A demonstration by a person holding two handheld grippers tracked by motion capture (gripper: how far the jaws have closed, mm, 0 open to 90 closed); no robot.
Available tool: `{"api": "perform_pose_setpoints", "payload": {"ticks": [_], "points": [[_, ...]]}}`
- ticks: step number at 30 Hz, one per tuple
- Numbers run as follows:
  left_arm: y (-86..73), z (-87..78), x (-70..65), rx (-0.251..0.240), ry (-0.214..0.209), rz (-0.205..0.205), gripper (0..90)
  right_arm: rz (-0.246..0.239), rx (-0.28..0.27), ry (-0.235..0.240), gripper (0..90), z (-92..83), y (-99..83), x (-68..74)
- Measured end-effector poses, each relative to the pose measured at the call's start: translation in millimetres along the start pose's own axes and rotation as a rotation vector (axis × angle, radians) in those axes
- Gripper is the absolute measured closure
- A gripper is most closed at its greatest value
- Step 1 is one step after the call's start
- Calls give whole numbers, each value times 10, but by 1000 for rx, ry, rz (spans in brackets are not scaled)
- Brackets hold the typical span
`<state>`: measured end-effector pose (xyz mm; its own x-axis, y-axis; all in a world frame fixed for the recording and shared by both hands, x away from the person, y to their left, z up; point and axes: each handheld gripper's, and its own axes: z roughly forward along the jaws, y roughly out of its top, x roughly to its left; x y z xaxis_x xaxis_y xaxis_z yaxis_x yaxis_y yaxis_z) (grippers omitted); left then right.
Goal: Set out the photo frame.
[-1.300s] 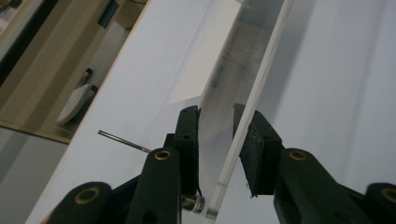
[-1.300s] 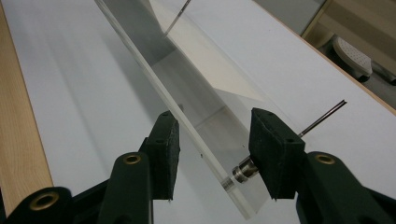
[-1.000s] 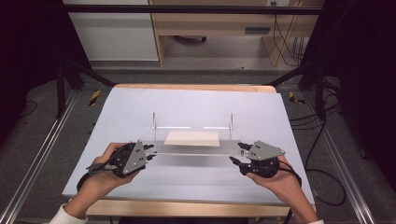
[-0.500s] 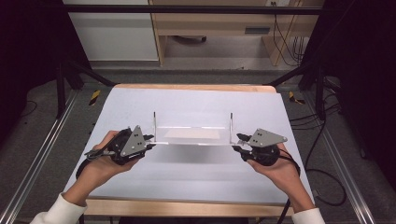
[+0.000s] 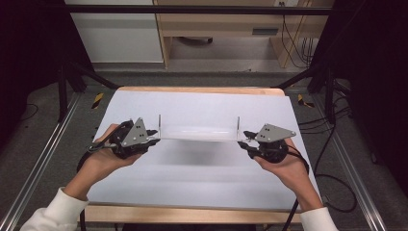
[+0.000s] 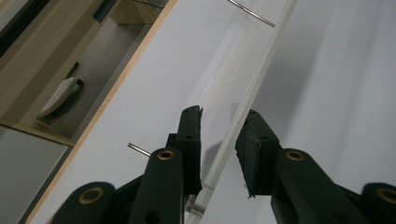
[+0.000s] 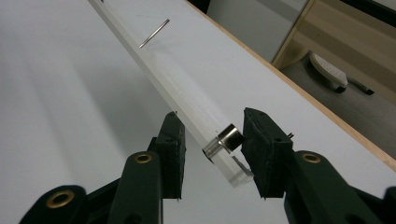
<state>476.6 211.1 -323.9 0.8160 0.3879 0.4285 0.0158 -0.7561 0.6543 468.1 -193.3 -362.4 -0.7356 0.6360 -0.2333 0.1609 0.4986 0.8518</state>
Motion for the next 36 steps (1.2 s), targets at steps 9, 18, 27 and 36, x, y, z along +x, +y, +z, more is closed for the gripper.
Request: {"api": "perform_pose_setpoints", "payload": {"ticks": [9, 18, 27, 36], "points": [[156, 64, 365, 7, -26, -2, 681, 37, -42, -13, 579, 82, 144, -228], [227, 172, 685, -19, -51, -27, 655, 85, -103, -42, 553, 200, 230, -421], [259, 273, 898, -32, -60, -46, 630, 114, -123, -60, 548, 295, 296, -560], [239, 324, 965, -64, -28, -78, 591, 132, -124, -67, 543, 353, 335, -646]]}}
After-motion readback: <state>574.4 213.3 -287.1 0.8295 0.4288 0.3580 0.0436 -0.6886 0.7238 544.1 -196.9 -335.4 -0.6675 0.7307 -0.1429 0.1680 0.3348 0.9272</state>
